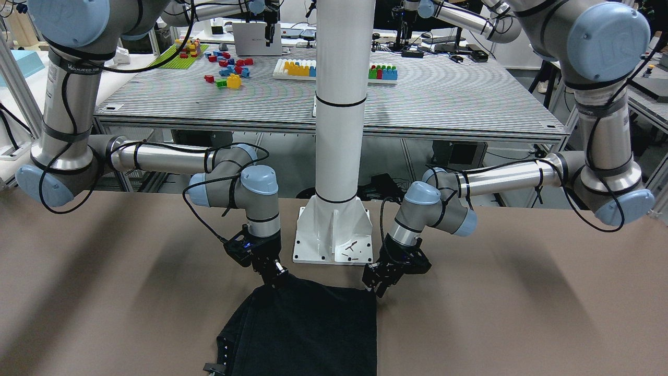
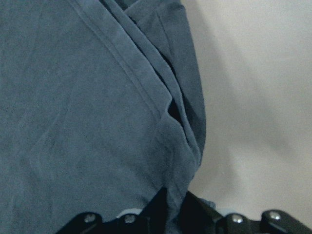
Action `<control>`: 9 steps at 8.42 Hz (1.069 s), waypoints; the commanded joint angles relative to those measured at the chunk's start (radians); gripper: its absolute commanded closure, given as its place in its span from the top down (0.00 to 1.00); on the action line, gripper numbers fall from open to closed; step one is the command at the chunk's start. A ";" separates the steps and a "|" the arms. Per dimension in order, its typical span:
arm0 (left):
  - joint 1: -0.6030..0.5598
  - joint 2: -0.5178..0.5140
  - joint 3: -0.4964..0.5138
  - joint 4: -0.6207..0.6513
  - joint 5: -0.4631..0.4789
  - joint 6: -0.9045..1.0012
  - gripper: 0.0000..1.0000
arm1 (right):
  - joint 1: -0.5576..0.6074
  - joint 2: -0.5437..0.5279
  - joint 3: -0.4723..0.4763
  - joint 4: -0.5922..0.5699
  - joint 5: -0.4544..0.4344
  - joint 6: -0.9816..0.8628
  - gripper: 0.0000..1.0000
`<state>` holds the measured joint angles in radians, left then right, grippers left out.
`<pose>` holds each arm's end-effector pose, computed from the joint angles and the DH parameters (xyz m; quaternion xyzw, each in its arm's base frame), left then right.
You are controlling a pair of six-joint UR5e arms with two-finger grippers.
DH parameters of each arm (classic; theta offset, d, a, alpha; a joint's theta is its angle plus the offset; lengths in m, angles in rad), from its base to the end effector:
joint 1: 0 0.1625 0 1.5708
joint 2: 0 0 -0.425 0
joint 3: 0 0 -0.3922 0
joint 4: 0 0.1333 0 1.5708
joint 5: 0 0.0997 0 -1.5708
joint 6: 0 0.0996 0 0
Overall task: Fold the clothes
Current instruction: 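Grasp the near corners of the shirt with both grippers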
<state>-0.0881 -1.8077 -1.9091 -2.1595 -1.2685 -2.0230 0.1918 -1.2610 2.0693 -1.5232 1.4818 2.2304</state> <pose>0.5391 -0.2112 0.3083 0.0253 0.5572 -0.3002 0.7738 -0.5037 -0.2426 0.2734 -0.0567 -0.4127 0.3922 0.8202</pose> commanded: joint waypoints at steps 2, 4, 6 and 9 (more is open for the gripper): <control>-0.005 -0.007 -0.010 -0.002 -0.011 -0.022 0.00 | 0.001 0.000 0.000 0.000 -0.005 0.000 0.06; -0.013 0.022 -0.111 0.004 -0.011 -0.023 0.00 | 0.003 -0.035 0.055 0.000 0.002 -0.002 0.05; -0.015 0.022 -0.190 0.006 -0.009 -0.055 0.00 | 0.004 -0.083 0.177 0.000 0.005 0.000 0.05; -0.195 -0.112 -0.259 0.285 -0.119 -0.086 0.00 | 0.065 -0.071 0.242 -0.002 0.041 0.000 0.05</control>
<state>-0.1535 -1.8161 -2.1468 -2.0503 -1.2934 -2.0897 0.2053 -1.3391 2.2811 -1.5233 1.4954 2.2303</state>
